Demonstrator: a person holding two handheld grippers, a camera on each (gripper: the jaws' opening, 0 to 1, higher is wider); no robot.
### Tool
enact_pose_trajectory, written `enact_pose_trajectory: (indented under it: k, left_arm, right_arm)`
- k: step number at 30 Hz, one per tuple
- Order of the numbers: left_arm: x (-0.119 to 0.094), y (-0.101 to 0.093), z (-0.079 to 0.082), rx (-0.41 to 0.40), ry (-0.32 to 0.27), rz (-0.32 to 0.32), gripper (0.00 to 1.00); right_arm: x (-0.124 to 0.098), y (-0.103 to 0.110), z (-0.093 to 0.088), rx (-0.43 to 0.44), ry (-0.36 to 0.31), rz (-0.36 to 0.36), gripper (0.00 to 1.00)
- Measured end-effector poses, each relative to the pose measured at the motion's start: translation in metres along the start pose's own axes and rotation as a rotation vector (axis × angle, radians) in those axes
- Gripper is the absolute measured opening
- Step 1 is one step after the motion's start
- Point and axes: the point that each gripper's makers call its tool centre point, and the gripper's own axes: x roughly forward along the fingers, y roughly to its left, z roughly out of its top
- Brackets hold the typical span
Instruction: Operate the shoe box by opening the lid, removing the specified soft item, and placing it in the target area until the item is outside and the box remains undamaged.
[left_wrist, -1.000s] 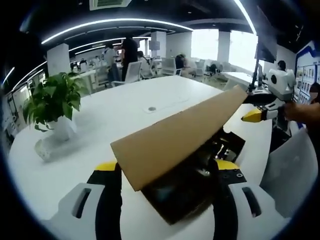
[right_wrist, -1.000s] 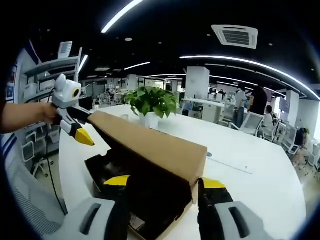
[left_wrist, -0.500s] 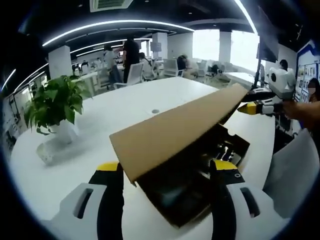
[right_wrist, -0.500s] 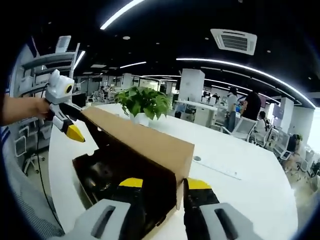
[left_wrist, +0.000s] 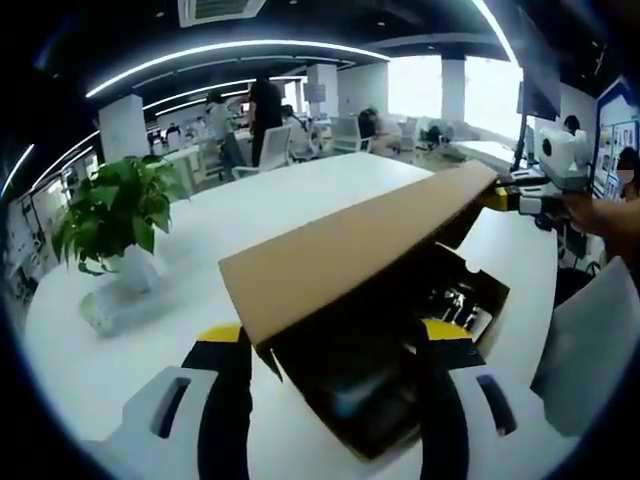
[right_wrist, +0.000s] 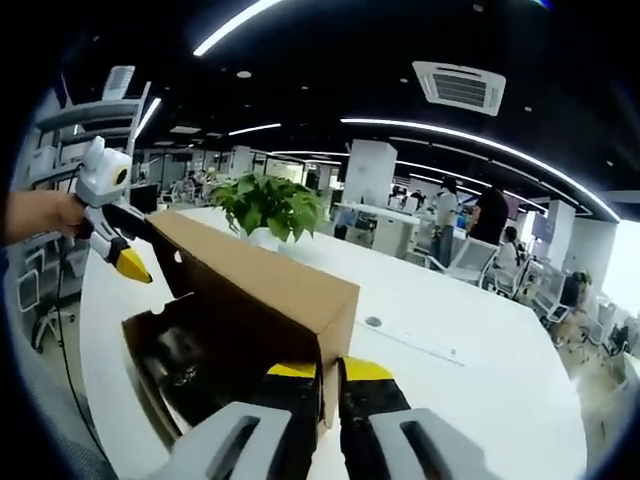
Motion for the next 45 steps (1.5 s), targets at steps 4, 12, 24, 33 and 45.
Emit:
enact_pose_trajectory:
  k: [4, 12, 24, 33, 45]
  left_arm:
    - [0.002, 0.005, 0.001, 0.012, -0.005, 0.019, 0.62]
    - [0.008, 0.008, -0.009, 0.016, 0.021, 0.038, 0.61]
    - [0.013, 0.02, -0.029, -0.053, 0.035, 0.102, 0.58]
    - [0.018, 0.024, -0.037, -0.076, 0.042, 0.122, 0.52]
    - [0.024, 0.028, -0.04, -0.093, 0.04, 0.147, 0.46]
  right_arm:
    - [0.002, -0.003, 0.002, 0.015, -0.006, -0.011, 0.0]
    - [0.005, -0.007, 0.005, 0.035, -0.005, -0.011, 0.0]
    - [0.012, -0.012, 0.008, 0.035, -0.003, -0.006, 0.0]
    - [0.019, -0.017, 0.011, 0.027, -0.002, 0.003, 0.0]
    - [0.029, -0.022, 0.015, 0.026, -0.001, 0.011, 0.0]
